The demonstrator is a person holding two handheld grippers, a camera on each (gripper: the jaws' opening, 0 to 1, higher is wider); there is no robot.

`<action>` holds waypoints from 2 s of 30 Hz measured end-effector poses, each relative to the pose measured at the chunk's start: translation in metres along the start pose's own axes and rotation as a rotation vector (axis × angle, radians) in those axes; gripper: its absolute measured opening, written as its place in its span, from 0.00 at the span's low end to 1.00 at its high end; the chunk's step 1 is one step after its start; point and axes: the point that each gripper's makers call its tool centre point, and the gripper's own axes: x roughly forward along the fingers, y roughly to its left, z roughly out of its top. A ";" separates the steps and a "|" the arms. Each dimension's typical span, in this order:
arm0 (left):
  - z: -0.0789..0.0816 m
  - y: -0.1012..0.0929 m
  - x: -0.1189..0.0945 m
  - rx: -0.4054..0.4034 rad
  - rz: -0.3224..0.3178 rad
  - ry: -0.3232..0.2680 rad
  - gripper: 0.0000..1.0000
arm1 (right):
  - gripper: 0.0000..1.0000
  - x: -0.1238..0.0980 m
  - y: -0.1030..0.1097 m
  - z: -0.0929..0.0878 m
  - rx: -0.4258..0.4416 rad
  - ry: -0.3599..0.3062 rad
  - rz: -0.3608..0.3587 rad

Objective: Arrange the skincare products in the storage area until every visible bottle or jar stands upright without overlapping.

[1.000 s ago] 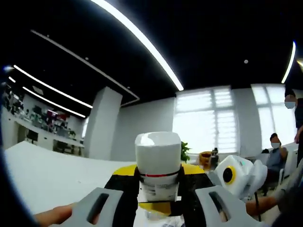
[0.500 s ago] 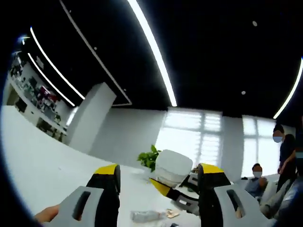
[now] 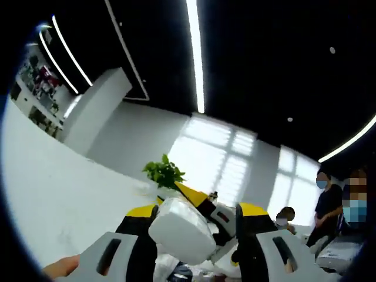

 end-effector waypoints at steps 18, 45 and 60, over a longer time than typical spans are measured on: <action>-0.036 0.005 -0.002 -0.232 0.033 0.198 0.25 | 0.18 -0.004 -0.010 0.009 -0.159 -0.053 -0.082; -0.090 -0.027 -0.012 -0.228 -0.103 0.555 0.26 | 0.18 -0.010 -0.016 0.027 -0.174 -0.169 -0.110; -0.078 -0.020 -0.015 -0.225 -0.066 0.531 0.21 | 0.27 -0.008 -0.016 0.030 0.027 -0.241 -0.094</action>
